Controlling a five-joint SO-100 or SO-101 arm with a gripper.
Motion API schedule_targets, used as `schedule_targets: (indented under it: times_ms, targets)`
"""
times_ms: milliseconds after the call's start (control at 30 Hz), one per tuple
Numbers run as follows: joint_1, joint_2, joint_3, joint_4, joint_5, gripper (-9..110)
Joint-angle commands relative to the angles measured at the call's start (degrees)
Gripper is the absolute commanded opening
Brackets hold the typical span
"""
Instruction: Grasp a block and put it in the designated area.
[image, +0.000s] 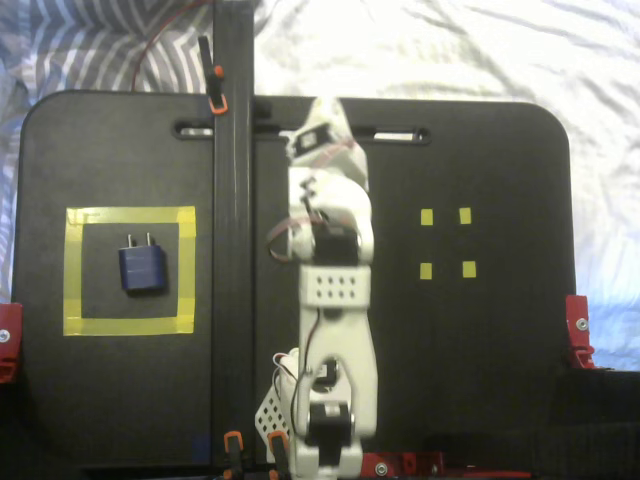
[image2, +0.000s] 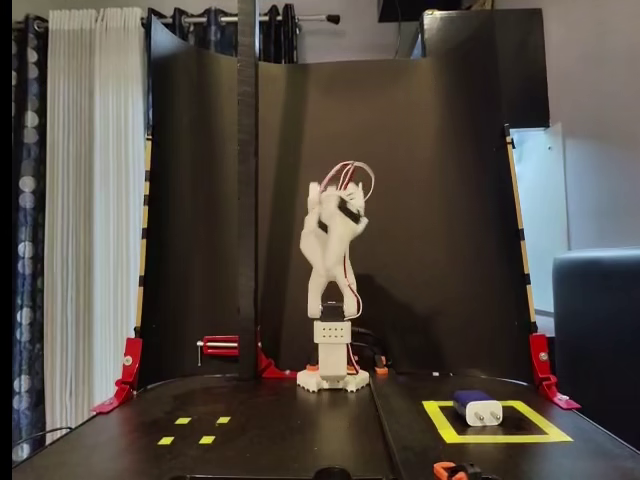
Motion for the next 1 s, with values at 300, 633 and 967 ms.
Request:
schedule_targets:
  times_ms: [300,633,967]
  targets:
    - [1.5,16.1,20.8,-20.4,21.2,0]
    - [-0.4,34.8,43.7,-27.2,27.0,0]
    - [-3.7,54.8,63.5,-28.3,26.5,0]
